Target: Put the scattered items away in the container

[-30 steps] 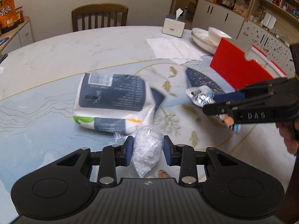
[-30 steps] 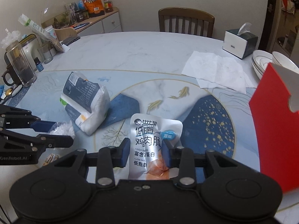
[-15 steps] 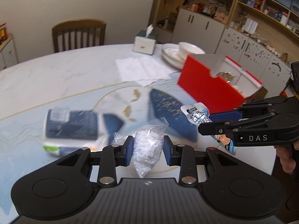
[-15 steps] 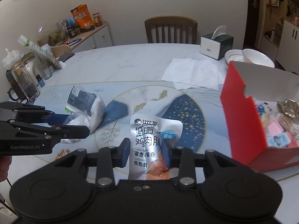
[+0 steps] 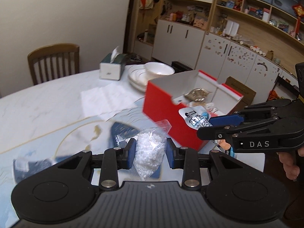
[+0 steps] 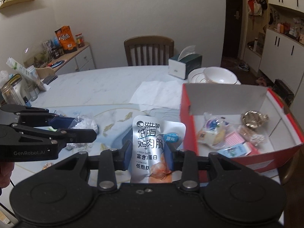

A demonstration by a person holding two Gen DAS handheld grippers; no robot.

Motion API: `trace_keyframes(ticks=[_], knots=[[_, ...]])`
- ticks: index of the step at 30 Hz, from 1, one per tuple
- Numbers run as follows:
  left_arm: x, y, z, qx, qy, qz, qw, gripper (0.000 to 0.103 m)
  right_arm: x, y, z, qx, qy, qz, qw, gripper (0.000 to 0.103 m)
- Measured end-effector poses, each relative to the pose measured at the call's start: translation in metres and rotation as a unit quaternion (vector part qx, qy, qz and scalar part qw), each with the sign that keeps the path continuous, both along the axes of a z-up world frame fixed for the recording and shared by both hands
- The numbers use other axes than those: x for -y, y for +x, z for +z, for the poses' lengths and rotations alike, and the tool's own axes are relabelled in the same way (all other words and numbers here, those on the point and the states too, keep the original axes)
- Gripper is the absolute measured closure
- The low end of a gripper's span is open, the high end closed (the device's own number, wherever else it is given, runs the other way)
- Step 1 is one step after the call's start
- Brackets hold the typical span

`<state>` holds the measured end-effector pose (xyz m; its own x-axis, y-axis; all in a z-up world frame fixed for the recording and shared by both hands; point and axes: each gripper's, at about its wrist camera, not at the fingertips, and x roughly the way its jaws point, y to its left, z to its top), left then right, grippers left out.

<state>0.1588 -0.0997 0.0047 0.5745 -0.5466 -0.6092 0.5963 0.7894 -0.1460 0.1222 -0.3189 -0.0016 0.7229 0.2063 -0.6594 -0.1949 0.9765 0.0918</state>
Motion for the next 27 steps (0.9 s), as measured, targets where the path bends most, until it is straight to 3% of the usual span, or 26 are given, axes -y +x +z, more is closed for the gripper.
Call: trace_keyframes(ticks=[13,27], knots=[[0.076,0.010,0.017,0.030,-0.005,-0.036,0.9989,0.071,0.069,0.011,0.013,0.024,-0.002,-0.027,0.999,0.068],[0.151,0.025,0.017,0.045,0.014,-0.064,0.9968,0.071,0.136,0.033,0.005,0.027,-0.008,-0.052,0.998,0.068]])
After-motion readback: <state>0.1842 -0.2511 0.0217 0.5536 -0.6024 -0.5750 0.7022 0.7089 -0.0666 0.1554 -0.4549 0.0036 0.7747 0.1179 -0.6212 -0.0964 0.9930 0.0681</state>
